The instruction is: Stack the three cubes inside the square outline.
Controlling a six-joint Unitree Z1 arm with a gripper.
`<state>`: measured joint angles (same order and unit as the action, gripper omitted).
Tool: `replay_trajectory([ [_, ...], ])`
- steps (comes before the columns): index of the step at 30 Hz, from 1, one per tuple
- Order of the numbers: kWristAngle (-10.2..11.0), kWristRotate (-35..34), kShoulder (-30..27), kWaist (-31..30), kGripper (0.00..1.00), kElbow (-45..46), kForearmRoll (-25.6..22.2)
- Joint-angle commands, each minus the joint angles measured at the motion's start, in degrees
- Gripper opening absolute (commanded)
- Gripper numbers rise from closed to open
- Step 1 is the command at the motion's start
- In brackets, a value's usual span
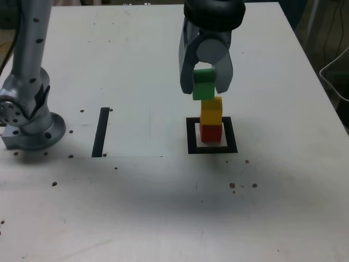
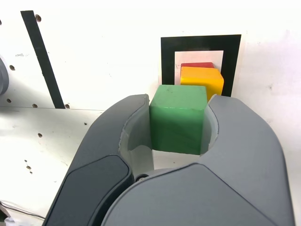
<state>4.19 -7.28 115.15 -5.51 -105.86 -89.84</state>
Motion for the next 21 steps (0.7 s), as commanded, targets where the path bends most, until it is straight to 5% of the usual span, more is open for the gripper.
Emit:
replay_trajectory([
  [1,-0.06,-0.04,0.3,-0.12,0.13,-0.19,-1.04],
  [21,0.73,0.08,1.33,-0.29,0.14,-0.46,0.32],
])
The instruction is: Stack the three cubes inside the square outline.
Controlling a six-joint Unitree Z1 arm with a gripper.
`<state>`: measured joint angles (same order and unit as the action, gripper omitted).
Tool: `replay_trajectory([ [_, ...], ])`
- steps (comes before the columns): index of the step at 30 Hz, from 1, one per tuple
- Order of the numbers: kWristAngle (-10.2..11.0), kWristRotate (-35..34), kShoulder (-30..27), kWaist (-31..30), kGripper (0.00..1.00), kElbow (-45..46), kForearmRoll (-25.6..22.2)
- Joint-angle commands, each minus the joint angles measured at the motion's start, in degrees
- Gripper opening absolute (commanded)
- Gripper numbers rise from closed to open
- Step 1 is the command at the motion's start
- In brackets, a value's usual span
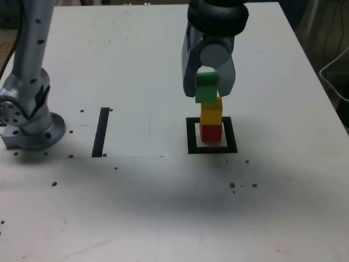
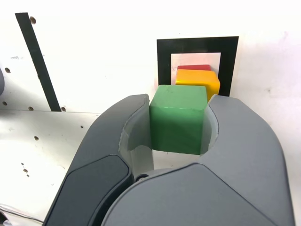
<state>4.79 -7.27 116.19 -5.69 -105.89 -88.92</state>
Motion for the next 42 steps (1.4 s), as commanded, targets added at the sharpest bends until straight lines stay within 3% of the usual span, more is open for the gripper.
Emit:
replay_trajectory([
  [1,0.2,0.14,0.34,-0.11,0.14,-0.5,-0.55],
  [14,0.12,0.65,1.14,-0.11,0.14,-0.56,0.12],
  [20,-0.2,0.68,1.16,-0.11,0.18,-0.44,0.16],
  [24,-0.7,0.68,1.3,-0.11,0.3,-0.28,0.16],
  [37,-0.48,1.12,1.25,-0.11,0.95,0.36,0.76],
  [42,-0.09,1.12,0.94,-0.11,0.99,0.7,0.71],
])
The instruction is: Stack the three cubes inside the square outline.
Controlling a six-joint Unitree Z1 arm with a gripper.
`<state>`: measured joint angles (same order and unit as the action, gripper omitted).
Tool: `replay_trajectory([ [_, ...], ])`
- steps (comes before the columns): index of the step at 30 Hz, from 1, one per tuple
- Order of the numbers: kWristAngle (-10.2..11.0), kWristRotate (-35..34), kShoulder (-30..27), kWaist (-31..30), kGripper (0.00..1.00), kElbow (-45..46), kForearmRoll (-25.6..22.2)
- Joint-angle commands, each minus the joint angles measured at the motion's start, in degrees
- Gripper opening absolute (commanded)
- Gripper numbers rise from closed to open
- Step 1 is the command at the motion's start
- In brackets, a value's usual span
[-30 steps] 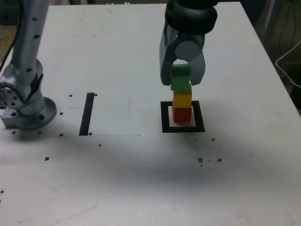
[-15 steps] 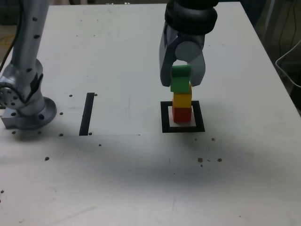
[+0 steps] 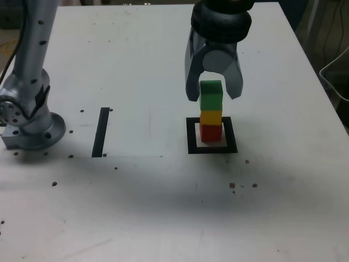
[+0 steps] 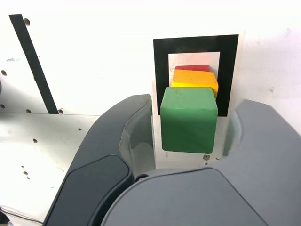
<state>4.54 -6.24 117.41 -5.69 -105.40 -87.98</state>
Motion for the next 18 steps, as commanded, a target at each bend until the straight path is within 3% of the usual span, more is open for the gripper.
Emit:
replay_trajectory([
  [1,0.19,0.08,-0.41,-0.11,0.99,0.32,-0.24],
  [18,-0.28,0.13,-2.98,-0.11,0.99,2.55,-0.17],
])
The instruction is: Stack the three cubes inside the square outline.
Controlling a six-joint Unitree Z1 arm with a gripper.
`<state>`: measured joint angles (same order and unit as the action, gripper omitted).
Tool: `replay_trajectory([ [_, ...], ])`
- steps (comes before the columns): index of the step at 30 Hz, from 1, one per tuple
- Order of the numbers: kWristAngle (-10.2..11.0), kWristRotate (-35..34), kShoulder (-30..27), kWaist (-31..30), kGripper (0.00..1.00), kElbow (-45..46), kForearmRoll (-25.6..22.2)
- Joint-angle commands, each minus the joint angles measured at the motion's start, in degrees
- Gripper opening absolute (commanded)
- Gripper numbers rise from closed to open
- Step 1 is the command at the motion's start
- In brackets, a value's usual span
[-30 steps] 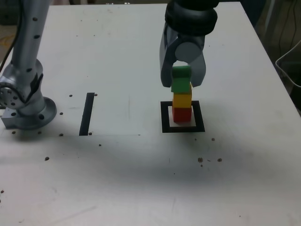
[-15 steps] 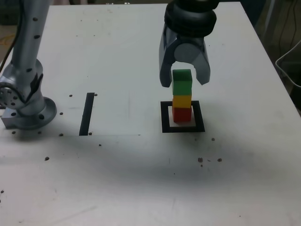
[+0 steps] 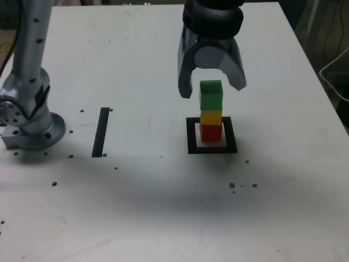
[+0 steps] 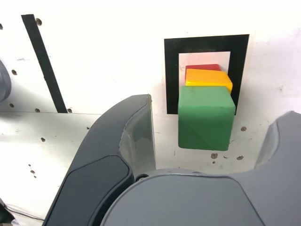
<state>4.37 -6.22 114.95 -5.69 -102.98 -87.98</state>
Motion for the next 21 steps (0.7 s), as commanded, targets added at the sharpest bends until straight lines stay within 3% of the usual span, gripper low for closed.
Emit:
replay_trajectory([
  [1,-0.13,0.12,-0.6,-0.11,0.99,0.2,-0.18],
  [6,-0.57,0.17,-1.41,-0.1,0.99,0.7,-0.01],
  [13,-2.92,0.59,-4.27,-0.09,0.99,5.13,1.76],
  [21,-2.95,0.88,-11.15,0.45,0.99,12.33,3.1],
])
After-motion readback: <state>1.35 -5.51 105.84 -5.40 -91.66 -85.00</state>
